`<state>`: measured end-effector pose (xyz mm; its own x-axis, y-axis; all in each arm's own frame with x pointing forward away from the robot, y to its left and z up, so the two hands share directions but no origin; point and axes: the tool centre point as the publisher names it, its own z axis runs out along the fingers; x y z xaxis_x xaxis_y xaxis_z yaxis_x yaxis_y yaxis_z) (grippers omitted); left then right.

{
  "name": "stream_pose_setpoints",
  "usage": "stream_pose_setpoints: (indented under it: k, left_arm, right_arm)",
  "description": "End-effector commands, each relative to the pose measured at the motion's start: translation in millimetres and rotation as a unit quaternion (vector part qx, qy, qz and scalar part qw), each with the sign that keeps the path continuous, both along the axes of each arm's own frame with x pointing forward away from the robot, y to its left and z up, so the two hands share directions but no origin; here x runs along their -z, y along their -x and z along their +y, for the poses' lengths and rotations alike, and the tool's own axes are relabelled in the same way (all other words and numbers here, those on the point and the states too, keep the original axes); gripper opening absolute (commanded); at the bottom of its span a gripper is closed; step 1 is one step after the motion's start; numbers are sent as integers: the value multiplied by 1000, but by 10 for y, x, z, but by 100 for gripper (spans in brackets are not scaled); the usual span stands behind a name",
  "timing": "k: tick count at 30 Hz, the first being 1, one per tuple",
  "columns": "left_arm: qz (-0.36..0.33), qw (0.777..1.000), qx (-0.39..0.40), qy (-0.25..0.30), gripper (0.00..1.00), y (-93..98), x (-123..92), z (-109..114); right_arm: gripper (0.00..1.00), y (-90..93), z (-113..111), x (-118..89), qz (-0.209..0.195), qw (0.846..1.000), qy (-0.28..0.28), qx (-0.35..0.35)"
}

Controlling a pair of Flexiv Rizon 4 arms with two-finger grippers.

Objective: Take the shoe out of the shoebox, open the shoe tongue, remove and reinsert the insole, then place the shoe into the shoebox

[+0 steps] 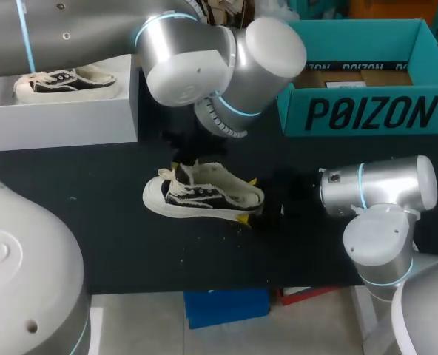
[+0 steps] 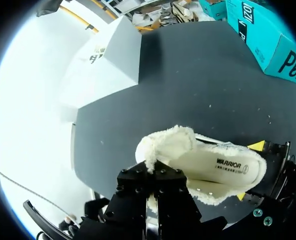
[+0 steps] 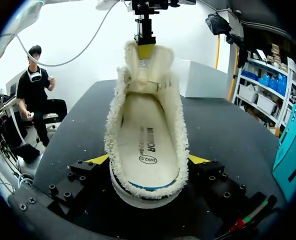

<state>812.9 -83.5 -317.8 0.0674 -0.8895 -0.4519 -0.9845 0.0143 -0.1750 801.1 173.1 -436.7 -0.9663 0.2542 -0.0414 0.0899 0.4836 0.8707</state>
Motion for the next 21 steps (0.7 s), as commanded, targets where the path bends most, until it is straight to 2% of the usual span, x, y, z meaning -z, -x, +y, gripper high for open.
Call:
stream_pose_setpoints:
  k: [1,6,7,8,9,10,11,12,21]
  left_arm:
    - [7,1000,-10,13,0,-19,79,172]
    - [10,1000,-19,9,0,4,130,338]
    - [10,1000,-21,9,4,12,128,368]
    - [10,1000,-21,8,24,19,123,397]
    - [9,1000,-23,8,35,23,119,419]
    - [9,1000,-25,9,76,31,113,452]
    - [8,1000,-25,9,97,35,112,467]
    - [7,1000,-27,8,100,41,108,496]
    - [4,999,-34,3,100,95,138,685]
  right_arm:
    - [0,-5,2,37,1,1000,1,2]
    - [0,-5,2,37,1,1000,1,2]
    - [0,-5,2,37,1,1000,1,2]
    - [0,-5,2,37,1,1000,1,2]
    - [0,-5,2,37,1,1000,1,2]
    - [0,-5,2,37,1,1000,1,2]
    - [0,-5,2,37,1,1000,1,2]
    - [0,-5,2,37,1,1000,1,2]
    - [0,-5,2,37,1,1000,1,2]
